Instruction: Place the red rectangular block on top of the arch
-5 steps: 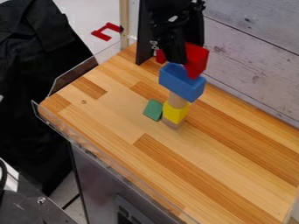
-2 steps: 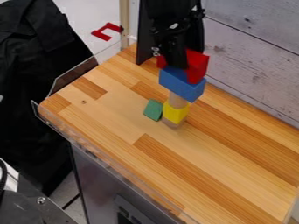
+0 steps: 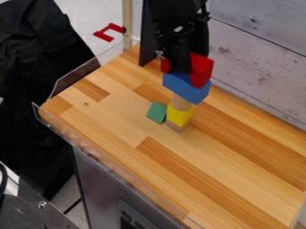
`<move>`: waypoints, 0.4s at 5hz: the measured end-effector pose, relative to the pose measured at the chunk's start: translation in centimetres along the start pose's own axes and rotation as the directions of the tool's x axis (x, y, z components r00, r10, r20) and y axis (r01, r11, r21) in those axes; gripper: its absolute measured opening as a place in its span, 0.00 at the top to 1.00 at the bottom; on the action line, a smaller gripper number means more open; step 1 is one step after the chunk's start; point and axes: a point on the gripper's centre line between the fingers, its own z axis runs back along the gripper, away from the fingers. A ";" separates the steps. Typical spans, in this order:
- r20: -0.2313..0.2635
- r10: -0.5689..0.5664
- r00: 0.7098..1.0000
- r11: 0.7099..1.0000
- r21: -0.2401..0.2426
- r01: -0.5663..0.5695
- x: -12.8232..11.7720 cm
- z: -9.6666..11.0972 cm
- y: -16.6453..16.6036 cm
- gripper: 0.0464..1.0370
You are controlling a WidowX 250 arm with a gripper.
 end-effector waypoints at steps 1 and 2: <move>-0.005 -0.011 1.000 1.000 0.019 0.011 0.0 -0.2 -0.4 0.14; 0.001 -0.020 1.000 0.999 0.033 0.020 0.1 0.0 -0.6 0.03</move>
